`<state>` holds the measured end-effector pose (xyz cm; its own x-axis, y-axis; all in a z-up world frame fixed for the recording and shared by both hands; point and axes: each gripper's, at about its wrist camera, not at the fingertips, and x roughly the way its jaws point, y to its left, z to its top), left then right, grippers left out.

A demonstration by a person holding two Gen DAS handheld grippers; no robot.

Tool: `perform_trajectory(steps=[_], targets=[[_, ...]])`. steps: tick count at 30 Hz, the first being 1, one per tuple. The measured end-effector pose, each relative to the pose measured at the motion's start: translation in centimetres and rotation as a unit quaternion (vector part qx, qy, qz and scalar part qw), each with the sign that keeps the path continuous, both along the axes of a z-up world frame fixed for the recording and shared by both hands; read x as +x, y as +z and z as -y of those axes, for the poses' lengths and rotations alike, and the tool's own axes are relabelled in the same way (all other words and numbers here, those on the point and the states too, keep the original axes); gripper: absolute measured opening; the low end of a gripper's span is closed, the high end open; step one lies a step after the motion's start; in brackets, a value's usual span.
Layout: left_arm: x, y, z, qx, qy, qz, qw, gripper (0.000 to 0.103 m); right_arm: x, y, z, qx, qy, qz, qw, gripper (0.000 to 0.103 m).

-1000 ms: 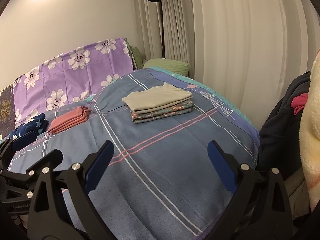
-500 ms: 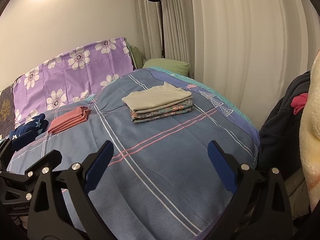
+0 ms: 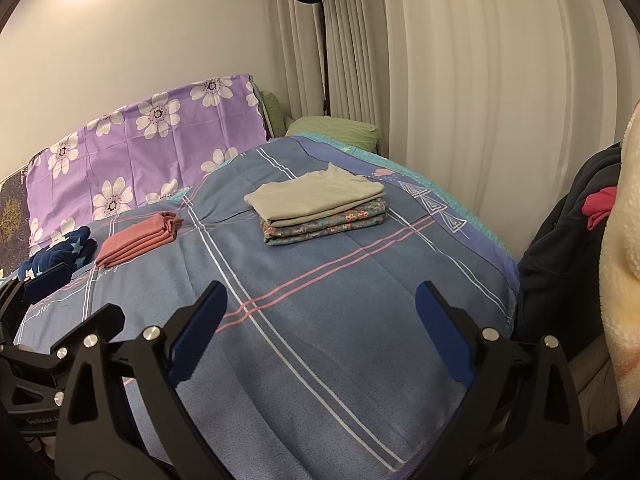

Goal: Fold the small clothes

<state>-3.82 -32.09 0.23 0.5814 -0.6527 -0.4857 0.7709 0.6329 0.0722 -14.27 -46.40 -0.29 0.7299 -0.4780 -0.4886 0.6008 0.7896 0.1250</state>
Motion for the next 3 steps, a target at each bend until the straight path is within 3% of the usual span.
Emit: perform_trajectory(steps=[3], targets=[[-0.04,-0.03,-0.07,0.001,0.0,0.0,1.0,0.102,-0.02,0.0,0.02,0.0,0.001,-0.001,1.0,0.097]])
